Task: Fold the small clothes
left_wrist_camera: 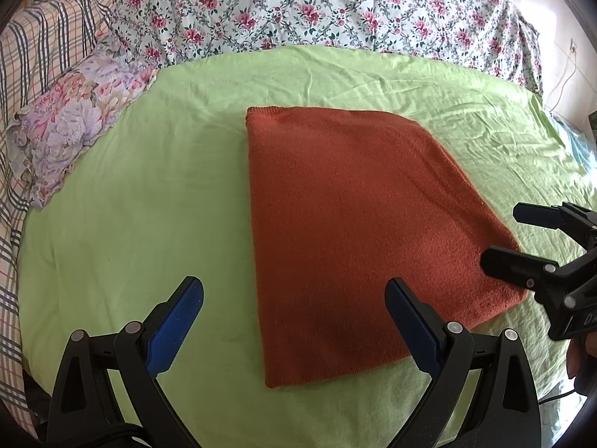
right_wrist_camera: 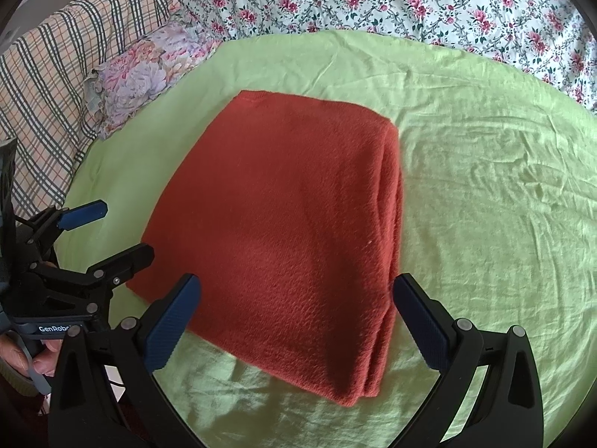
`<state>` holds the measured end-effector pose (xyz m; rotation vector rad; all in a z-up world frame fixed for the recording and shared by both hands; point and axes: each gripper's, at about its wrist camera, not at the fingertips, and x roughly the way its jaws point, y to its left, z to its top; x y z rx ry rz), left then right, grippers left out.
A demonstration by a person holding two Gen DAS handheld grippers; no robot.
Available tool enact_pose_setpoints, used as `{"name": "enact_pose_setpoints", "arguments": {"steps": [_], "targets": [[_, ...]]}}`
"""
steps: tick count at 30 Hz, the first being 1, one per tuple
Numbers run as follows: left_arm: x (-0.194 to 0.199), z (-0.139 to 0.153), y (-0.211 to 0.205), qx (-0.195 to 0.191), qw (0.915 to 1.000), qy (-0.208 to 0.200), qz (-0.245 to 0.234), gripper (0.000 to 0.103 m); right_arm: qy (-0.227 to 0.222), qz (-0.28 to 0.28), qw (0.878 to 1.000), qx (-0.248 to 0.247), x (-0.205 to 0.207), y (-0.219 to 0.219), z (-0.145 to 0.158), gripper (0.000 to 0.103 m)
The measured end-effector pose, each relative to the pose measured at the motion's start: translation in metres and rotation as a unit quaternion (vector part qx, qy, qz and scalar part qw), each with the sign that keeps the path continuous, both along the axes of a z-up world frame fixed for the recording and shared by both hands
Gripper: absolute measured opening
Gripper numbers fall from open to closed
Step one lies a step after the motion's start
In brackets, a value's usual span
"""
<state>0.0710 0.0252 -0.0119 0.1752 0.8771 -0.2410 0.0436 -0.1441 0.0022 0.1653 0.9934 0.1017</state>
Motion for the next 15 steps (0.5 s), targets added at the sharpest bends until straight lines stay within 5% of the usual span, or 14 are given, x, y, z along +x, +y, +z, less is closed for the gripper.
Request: {"name": "enact_pose_setpoints", "arguments": {"steps": [15], "targets": [[0.0093,-0.0065,0.0022,-0.004,0.9998,0.002,0.017,0.098,0.008,0.002,1.0,0.003,0.0101,-0.0058,-0.0046,0.102]]}}
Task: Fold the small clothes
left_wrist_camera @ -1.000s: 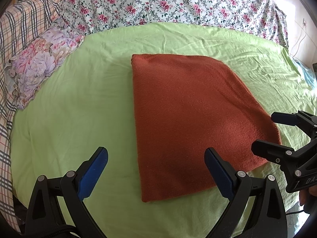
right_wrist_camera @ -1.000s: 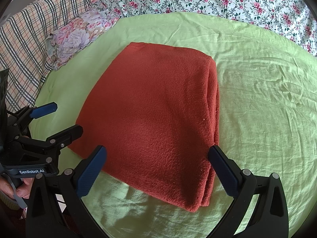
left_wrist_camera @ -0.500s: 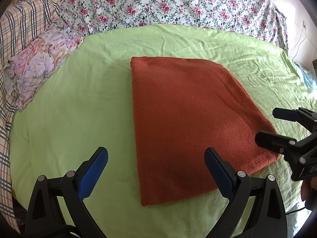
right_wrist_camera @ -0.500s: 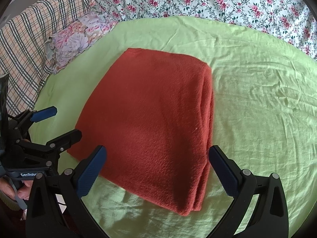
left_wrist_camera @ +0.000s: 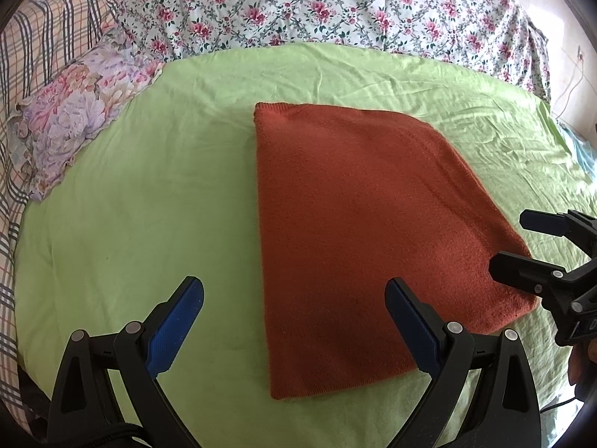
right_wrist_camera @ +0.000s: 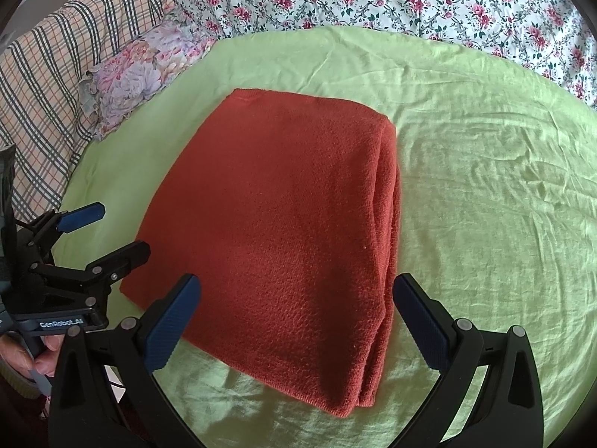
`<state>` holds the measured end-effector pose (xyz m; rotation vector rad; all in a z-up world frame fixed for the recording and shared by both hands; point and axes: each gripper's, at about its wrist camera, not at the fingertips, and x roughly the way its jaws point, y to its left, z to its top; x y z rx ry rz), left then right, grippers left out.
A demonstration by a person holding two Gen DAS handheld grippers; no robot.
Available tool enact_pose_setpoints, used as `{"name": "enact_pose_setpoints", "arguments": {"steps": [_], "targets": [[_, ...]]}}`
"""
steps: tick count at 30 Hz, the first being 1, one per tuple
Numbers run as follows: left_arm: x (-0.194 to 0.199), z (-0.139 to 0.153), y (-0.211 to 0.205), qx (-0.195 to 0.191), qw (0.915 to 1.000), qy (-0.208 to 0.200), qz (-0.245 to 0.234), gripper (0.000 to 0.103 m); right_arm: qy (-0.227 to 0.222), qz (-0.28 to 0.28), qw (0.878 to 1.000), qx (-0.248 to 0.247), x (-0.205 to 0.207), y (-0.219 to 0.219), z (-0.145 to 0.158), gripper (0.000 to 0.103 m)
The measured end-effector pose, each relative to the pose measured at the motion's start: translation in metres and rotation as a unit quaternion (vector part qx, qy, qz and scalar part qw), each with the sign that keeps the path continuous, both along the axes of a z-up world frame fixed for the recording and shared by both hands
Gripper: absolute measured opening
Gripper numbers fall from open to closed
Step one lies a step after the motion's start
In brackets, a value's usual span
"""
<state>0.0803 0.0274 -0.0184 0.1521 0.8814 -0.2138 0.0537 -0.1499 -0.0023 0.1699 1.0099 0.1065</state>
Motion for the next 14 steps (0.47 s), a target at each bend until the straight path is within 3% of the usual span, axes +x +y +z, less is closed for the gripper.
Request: {"name": "enact_pose_setpoints", "arguments": {"steps": [14], "targets": [[0.002,0.012,0.002,0.008,0.9997,-0.021,0.014,0.098,-0.009,-0.002,1.0,0.012,0.003,-0.004,0.002,0.102]]}}
